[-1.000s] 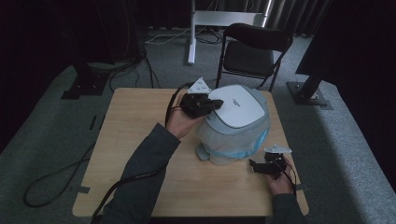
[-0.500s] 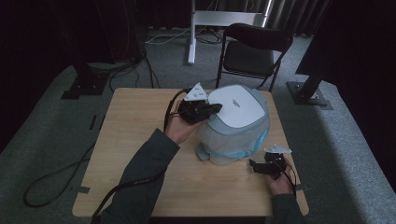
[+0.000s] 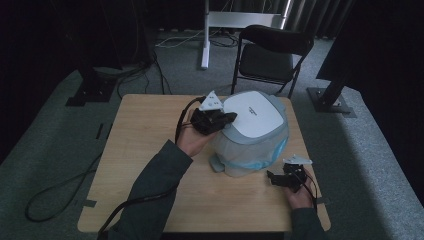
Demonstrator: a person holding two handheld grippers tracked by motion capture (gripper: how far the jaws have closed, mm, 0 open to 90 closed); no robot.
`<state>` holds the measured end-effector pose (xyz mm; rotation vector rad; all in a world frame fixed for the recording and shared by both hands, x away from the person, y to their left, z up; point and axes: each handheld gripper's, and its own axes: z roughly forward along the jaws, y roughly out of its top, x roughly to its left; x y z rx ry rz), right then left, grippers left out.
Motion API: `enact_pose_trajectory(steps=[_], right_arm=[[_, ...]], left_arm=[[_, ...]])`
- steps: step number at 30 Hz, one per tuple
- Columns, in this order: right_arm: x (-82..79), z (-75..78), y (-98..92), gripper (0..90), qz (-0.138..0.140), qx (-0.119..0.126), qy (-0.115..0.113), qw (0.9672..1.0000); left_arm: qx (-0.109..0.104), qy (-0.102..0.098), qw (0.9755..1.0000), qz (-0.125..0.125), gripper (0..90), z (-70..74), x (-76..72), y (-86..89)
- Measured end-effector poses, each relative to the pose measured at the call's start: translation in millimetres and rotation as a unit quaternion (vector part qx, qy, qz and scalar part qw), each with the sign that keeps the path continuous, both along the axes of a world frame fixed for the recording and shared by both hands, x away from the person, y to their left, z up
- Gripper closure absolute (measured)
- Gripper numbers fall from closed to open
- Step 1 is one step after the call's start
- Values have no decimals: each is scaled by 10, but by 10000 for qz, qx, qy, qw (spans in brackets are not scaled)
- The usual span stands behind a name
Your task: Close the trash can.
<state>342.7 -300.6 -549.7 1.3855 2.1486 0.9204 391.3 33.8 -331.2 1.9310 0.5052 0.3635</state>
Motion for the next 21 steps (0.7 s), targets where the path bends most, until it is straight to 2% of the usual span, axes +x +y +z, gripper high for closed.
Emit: enact_pose_trajectory(steps=[1,5,8,10,17,21], right_arm=[[-1,0,2,113,-4,2,-4,10000],[-1,0,2,113,-1,4,-1,10000],[0,1,1,113,1,-1,0,10000],[0,1,1,113,1,2,1,10000],[0,0,2,113,0,5,-5,10000],[0,0,1,113,1,4,-2,10000]], left_arm=[[-37,37,10000,-28,900,-1,15,14],[-47,-46,10000,-16,900,8,28,15],[-412,-126,9990,87,900,49,42,105],[-504,-198,9982,241,900,95,51,200],[-434,-276,9952,831,890,140,109,536],[-406,-180,9931,1083,867,74,147,742]])
